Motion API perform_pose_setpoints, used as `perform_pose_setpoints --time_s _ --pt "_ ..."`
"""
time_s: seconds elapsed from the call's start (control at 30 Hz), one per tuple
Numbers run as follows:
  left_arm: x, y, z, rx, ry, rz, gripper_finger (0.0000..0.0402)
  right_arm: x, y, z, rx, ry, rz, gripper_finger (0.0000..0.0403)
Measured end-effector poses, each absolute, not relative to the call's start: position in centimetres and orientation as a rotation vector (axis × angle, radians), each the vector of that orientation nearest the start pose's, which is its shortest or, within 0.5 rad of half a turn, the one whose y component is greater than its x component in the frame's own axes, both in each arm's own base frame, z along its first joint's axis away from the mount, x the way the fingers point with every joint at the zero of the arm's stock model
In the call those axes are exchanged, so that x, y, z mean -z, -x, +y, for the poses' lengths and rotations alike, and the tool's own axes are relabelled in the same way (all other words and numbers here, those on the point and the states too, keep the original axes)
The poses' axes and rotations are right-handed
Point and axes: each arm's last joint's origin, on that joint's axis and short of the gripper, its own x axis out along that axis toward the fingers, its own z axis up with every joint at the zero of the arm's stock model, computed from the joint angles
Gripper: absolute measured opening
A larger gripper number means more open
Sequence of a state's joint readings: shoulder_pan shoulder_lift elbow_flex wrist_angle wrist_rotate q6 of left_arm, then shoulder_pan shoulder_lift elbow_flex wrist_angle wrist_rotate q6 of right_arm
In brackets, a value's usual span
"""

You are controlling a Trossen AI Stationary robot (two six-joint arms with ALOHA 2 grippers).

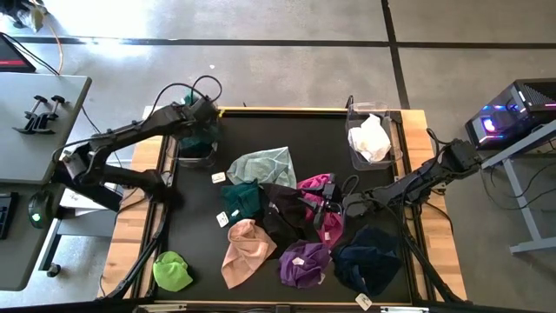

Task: Sort towels by color in basket
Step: Put the left dark green microfiber cloth into the left transparent bin

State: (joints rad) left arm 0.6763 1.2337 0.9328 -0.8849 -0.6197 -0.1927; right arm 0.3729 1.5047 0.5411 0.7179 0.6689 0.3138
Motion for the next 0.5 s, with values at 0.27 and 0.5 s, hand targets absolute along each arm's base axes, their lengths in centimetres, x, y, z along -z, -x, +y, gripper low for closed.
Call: perform_pose_setpoints --time_s 0.27,0.5 --pt "-22.4 -14.9 16.7 -1.173 0.313 1.308 0.0083 -17.7 -26.7 8.3 0.336 -0.18 0.176 0.0158" --pt "-25.6 -13.9 16.3 -1.198 0.422 1.404 0.016 -17.6 -26.7 8.3 0.337 -0.178 0.18 0.0158"
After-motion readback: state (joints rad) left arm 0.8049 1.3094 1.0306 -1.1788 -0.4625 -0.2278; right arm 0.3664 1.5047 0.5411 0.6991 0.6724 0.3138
